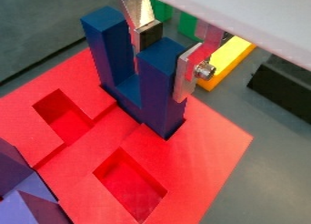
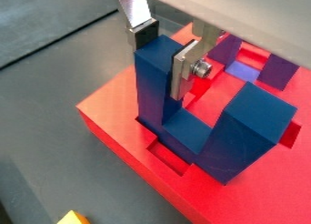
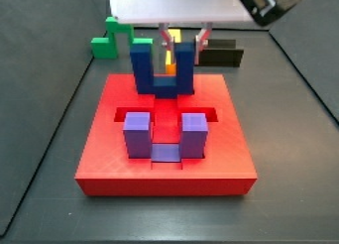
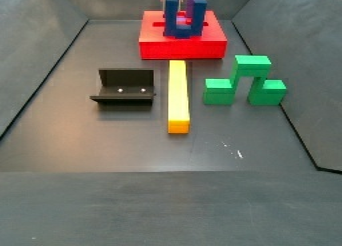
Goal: Pick up the blue object. Move up. Place the blue object on the fixture. Regrasp the blue object. Move to above the board. Insert the blue object.
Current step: Insert the blue object.
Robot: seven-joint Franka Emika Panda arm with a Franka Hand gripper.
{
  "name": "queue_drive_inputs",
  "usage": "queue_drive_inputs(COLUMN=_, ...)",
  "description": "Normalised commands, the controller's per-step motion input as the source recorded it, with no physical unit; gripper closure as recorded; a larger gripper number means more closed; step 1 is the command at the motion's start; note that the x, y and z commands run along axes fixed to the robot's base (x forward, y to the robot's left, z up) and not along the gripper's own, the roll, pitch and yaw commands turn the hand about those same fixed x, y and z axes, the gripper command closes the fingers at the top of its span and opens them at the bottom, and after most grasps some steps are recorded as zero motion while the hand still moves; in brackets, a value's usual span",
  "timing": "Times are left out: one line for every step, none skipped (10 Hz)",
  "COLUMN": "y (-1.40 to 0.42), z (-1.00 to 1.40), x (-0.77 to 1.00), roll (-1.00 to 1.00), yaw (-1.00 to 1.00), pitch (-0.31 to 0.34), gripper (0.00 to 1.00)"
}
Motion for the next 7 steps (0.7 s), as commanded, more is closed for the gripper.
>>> queue_drive_inputs(y=0.09, z=-1.0, x=-0.13, roll=0.06, yaw=0.0, pitch=-0.09, gripper=1.0)
queue_drive_inputs(y=0.15, z=-1.0, x=-0.18, roll=0.03, yaw=0.03, pitch=-0.104, gripper=1.0)
queue_drive_inputs(y=0.17, z=-1.0, x=-0.11, roll=0.03, yaw=0.02, pitch=-0.103, gripper=1.0)
queue_drive_inputs(y=0.1, z=-0.66, x=-0.02, roll=0.09, yaw=0.0, pitch=-0.074, gripper=1.0)
queue_drive_inputs(y=0.0, z=0.0, x=0.0, roll=-0.01, yaw=0.0, pitch=0.0, gripper=1.0)
queue_drive_inputs(y=-0.05, z=0.0, x=0.0, roll=0.04, yaw=0.0, pitch=0.0, gripper=1.0)
queue_drive_inputs(y=0.0, z=0.0, x=0.0, roll=0.0, yaw=0.0, pitch=0.0, gripper=1.0)
